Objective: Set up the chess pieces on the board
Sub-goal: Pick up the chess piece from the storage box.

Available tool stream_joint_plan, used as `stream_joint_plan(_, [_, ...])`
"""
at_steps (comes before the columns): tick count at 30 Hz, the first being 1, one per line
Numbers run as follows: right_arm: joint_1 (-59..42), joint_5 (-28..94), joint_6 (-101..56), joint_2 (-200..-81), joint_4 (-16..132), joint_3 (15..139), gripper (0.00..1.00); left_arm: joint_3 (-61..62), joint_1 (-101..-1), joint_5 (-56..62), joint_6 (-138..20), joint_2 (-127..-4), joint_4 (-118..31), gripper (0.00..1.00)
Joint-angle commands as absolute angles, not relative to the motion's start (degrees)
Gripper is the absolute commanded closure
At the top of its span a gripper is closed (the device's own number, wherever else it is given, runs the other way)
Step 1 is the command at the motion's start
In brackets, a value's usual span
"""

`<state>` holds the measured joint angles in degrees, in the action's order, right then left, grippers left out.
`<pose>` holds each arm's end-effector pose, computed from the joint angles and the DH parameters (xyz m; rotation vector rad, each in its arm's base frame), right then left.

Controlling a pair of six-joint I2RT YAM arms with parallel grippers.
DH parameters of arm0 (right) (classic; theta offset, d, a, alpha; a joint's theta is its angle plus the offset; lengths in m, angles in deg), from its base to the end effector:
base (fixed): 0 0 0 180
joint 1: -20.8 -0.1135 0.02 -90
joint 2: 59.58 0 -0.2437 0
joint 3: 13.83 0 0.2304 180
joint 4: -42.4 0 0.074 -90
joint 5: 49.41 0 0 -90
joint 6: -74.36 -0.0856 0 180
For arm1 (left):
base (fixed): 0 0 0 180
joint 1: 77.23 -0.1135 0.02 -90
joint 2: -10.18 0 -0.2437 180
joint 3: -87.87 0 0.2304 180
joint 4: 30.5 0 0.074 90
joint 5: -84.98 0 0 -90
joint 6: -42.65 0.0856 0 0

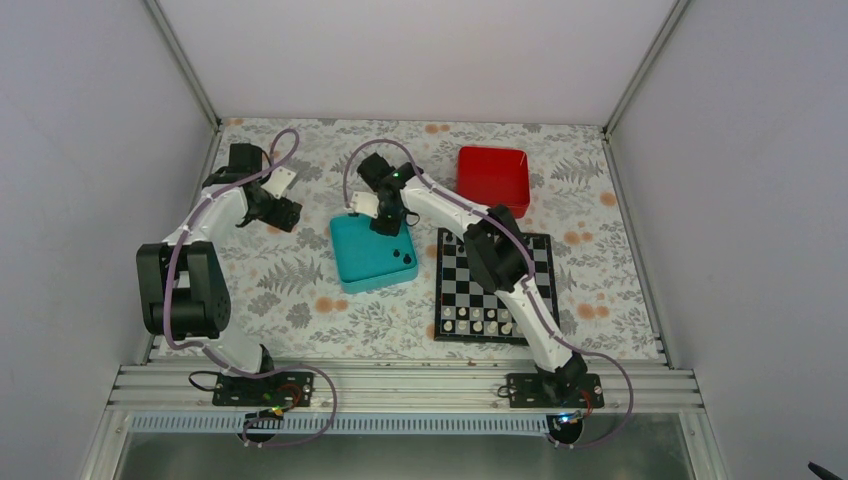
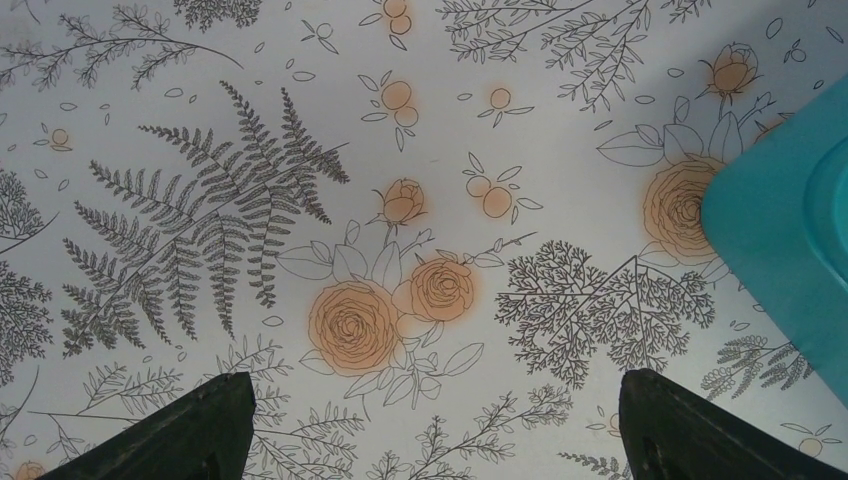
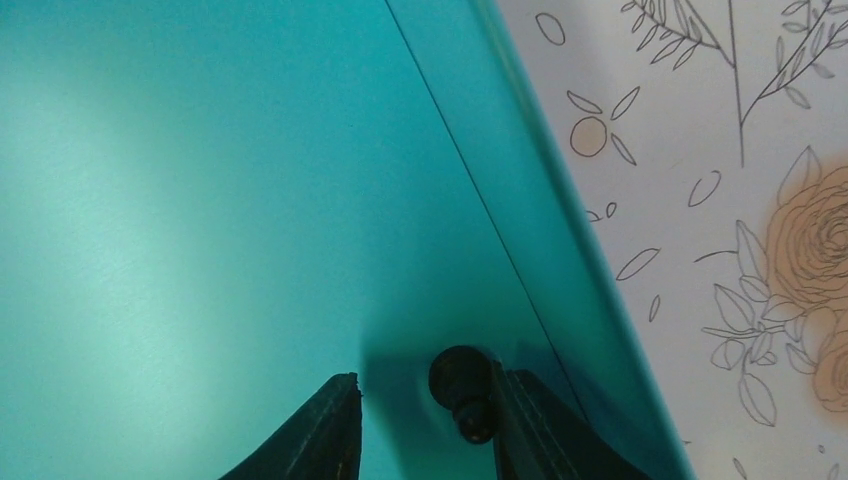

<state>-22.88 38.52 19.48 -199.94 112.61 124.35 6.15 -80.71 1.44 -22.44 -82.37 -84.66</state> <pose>0.3495 0.3380 0.1081 -1.8066 2.1869 0.0839 0.3244 0.0101 0.1695 0.5335 2.6383 -0.0009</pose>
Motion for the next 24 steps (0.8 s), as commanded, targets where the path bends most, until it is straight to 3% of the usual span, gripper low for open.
stream_joint_plan(1, [-22.8, 37.4, 19.6, -201.3, 113.3, 125.8, 0.68, 6.5, -81.2, 2.0, -21.7, -81.0, -84.3, 0.10])
stream_joint_plan(11, [-22.8, 36.8, 19.3, -197.5, 114.1, 124.2, 0.89, 6.3, -81.2, 2.0, -21.9, -81.1, -84.6, 0.10])
stream_joint_plan(20, [-22.4, 34.8, 19.1, -188.2, 119.9, 123.5, 0.92, 4.2, -81.1, 3.6, -22.6, -81.5, -86.0, 0.10])
stream_joint_plan(24, [-20.9, 34.9, 18.7, -180.6, 121.7, 116.9, 0.91, 2.8, -81.0, 4.0, -23.1, -82.3, -86.5, 0.10])
